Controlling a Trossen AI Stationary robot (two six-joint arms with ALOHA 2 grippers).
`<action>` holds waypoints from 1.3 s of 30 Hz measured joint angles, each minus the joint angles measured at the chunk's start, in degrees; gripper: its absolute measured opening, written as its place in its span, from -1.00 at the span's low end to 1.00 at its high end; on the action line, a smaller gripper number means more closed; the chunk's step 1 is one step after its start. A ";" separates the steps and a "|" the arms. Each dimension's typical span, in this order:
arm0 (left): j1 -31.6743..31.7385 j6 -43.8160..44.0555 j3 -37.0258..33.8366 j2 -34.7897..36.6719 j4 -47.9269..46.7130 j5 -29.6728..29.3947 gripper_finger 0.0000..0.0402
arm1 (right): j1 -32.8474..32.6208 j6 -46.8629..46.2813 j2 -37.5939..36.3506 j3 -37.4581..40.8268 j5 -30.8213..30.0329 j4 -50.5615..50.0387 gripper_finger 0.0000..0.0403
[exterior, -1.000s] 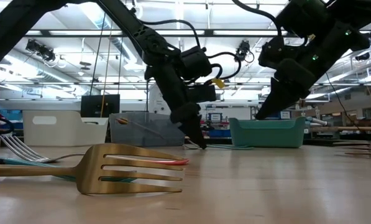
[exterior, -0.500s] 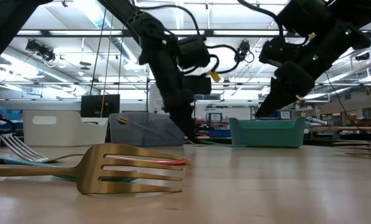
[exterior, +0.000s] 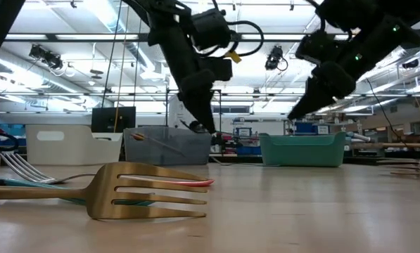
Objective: Sort silverware by color (type)
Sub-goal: Put the middle blue fork into the white bin
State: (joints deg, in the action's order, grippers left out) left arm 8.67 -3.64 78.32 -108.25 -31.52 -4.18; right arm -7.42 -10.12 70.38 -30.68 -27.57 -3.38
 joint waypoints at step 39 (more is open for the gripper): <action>4.07 12.52 -8.15 18.32 -20.40 -19.16 -0.94 | 16.68 17.83 -3.99 2.31 11.23 15.83 -0.54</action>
State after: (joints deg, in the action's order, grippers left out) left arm 12.73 8.88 70.17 -89.93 -51.92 -23.33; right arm 9.26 7.71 66.39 -28.36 -16.34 12.44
